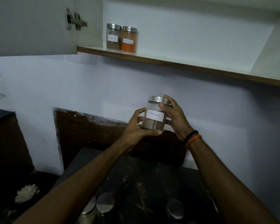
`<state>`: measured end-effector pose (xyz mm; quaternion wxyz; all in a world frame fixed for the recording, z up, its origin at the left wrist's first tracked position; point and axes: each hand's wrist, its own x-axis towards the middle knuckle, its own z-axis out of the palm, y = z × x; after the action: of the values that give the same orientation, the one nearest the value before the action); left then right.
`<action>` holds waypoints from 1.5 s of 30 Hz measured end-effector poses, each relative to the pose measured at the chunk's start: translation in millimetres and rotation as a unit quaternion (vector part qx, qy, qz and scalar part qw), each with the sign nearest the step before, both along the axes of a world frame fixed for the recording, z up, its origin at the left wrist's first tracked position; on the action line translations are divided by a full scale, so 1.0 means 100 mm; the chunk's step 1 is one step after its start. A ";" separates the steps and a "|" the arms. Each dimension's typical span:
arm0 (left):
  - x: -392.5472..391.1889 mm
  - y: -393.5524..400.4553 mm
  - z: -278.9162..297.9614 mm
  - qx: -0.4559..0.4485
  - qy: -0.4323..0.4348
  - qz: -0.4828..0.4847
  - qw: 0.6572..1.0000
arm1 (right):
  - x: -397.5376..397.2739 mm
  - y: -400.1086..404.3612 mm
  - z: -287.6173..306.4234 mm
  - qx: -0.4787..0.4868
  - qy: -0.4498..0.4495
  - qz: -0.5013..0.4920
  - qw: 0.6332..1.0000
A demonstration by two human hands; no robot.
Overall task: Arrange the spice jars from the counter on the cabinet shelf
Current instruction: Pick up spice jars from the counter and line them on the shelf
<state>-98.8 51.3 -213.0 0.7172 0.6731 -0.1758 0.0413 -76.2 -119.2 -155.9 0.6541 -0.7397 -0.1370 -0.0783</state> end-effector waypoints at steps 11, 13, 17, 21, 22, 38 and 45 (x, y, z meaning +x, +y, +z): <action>0.30 0.06 1.07 0.106 -0.145 0.049 0.982 | 0.08 0.11 1.11 -0.043 -0.118 -0.027 0.992; 0.36 0.09 1.26 0.117 -0.170 0.046 0.977 | 0.10 0.12 1.29 -0.037 -0.124 -0.031 0.991; 0.52 0.23 1.65 0.190 -0.242 0.038 0.951 | 0.17 0.14 1.63 -0.014 -0.144 -0.051 0.988; 0.76 0.46 2.00 0.377 -0.307 0.066 0.872 | 0.26 0.15 1.88 -0.004 -0.163 -0.058 0.985; 0.82 0.51 2.06 0.434 -0.311 0.085 0.841 | 0.27 0.16 1.91 -0.004 -0.163 -0.057 0.985; 1.85 0.74 2.42 0.680 -0.279 0.116 0.669 | 0.87 0.35 2.39 -0.070 -0.224 -0.072 0.969; 2.07 0.80 2.53 0.717 -0.284 0.060 0.634 | 1.43 0.41 2.63 -0.114 -0.235 -0.093 0.961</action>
<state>107.8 131.1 40.4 -0.0798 0.9396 -0.3045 0.1344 66.7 -78.2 107.4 0.5051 -0.7794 -0.2255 -0.2942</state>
